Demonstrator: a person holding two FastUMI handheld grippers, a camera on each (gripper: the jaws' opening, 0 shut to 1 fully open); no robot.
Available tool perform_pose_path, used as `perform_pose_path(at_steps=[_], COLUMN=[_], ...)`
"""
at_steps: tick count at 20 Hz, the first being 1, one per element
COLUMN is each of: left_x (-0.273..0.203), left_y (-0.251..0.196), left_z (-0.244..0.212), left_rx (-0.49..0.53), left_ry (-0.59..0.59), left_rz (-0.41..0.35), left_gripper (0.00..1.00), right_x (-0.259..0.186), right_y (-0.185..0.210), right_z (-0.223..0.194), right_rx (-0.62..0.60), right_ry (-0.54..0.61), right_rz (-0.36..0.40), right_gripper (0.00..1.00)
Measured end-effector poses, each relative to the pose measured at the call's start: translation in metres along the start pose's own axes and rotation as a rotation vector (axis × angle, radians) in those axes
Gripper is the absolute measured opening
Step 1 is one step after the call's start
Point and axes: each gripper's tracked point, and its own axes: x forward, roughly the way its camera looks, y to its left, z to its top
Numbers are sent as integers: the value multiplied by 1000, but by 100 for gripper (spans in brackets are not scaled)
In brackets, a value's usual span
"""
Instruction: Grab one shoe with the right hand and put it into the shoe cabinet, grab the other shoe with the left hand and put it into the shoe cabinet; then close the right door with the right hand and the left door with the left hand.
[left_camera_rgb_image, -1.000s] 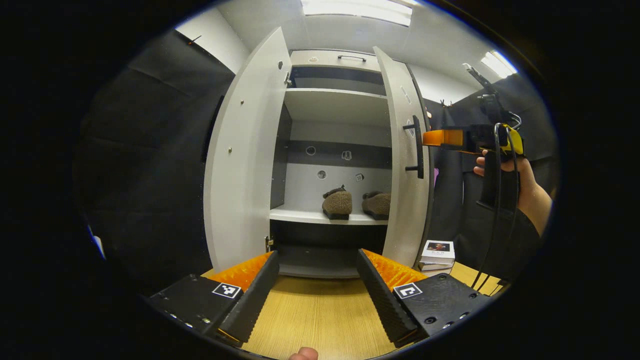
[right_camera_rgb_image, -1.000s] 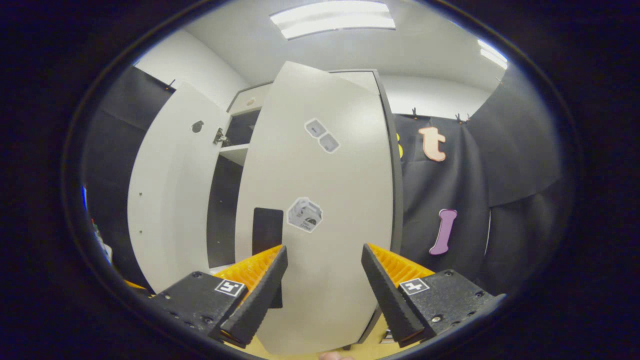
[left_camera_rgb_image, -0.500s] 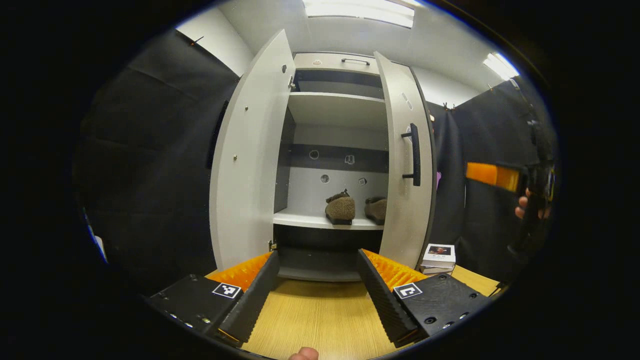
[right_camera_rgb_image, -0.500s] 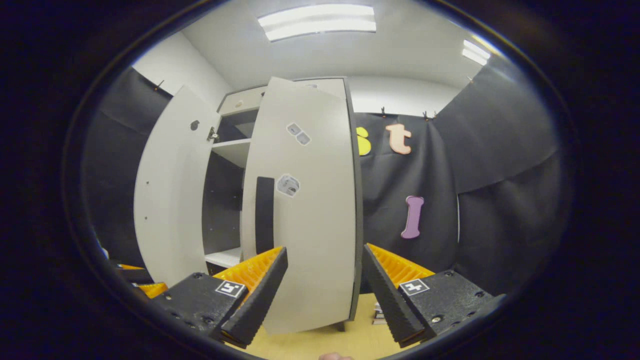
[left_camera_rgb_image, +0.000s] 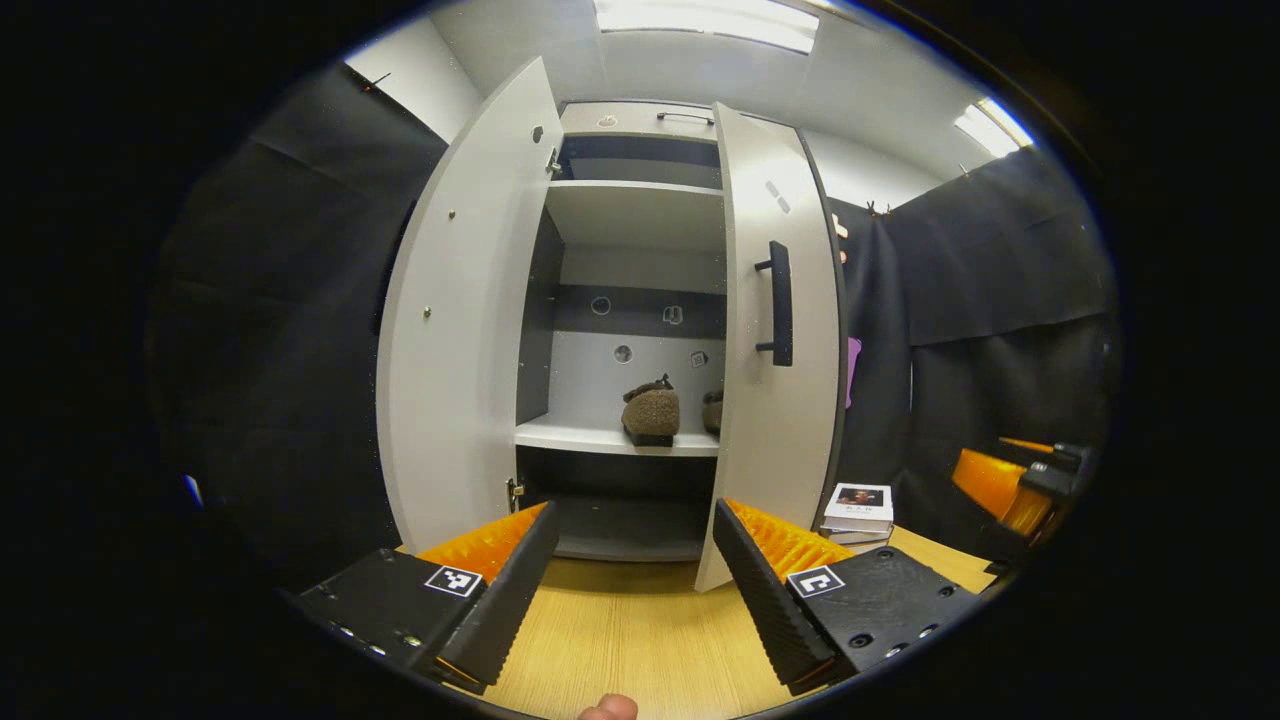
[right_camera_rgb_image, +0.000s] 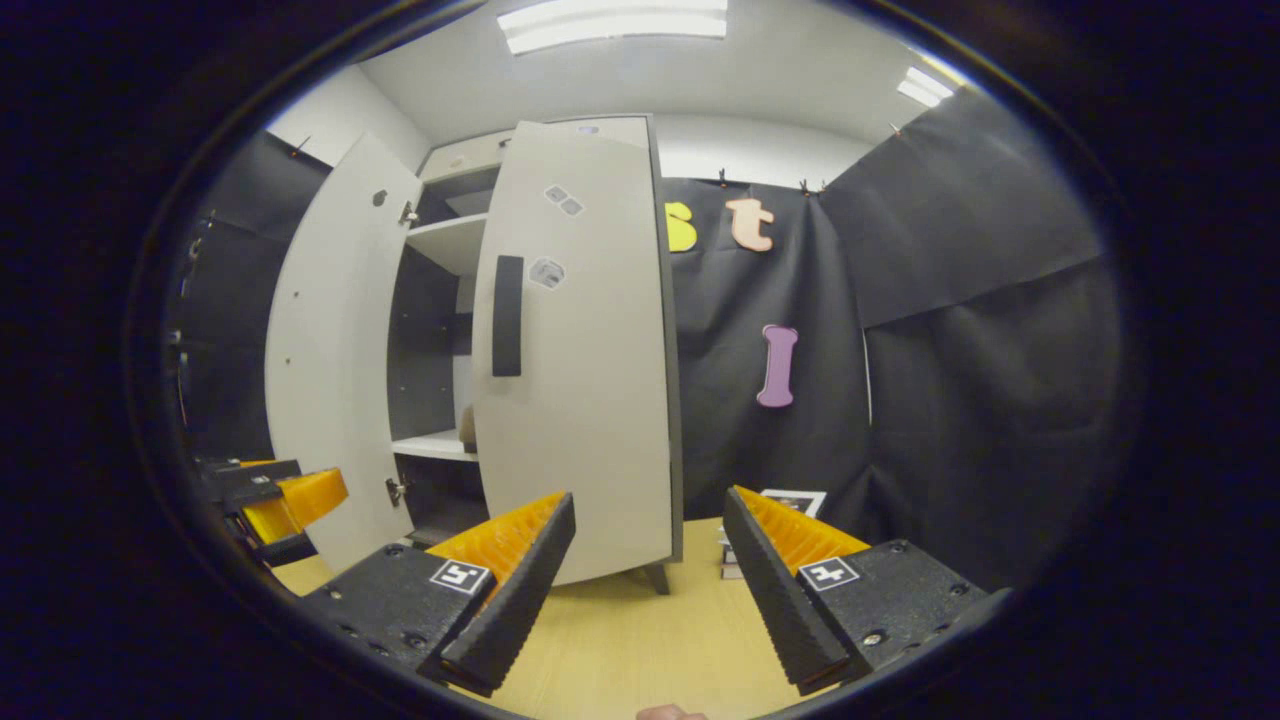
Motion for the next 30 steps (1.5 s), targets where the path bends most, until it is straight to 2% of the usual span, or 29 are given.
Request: perform_pose_path(at_steps=[1,2,3,4,6,8,9,10,11,12,16,17,18,19,20,21,24,25,30], left_x=[0,0,-2,-5,-11,-18,-21,-24,-27,-28,-27,-25,-23,-15,-7,5,22,25,39], left_y=[0,1,-1,-3,4,36,51,63,78,98,198,219,239,253,263,274,299,305,310], left_z=[1,5,12,25,55,78,90,102,108,109,134,141,145,142,135,134,125,123,115], left_rx=[-5,-15,-40,-78,-138,-151,-168,-192,-213,-219,-145,-122,-104,-99,-109,-127,-167,-172,-186], left_ry=[1,-9,-30,-78,-164,-210,-243,-266,-280,-287,-373,-392,-396,-383,-366,-348,-308,-294,-278], left_rz=[1,2,-9,-26,-30,43,70,86,122,166,362,406,453,488,498,500,482,479,454], left_gripper=[95,95,99,95,99,99,90,99,99,95,95,99,99,95,94,99,99,95,95], right_x=[-1,-1,-1,-1,2,4,6,6,8,9,8,8,8,7,7,7,5,5,10], right_y=[-1,-1,-2,-1,2,11,17,21,26,29,35,35,33,31,29,27,21,20,13], right_z=[-9,-14,-17,-17,-15,-19,-20,-21,-21,-21,-13,-13,-14,-15,-16,-17,-17,-16,-11], right_rx=[5,13,19,21,15,-1,-1,4,7,8,0,-5,-9,-13,-14,-16,-17,-21,-26], right_ry=[22,38,50,49,38,45,52,55,59,59,35,36,38,43,45,52,56,58,62], right_rz=[-1,2,5,7,13,34,54,70,83,90,101,104,102,97,89,83,69,64,35], right_gripper=[95,97,95,95,97,97,97,97,97,97,97,97,97,97,97,97,97,97,97])
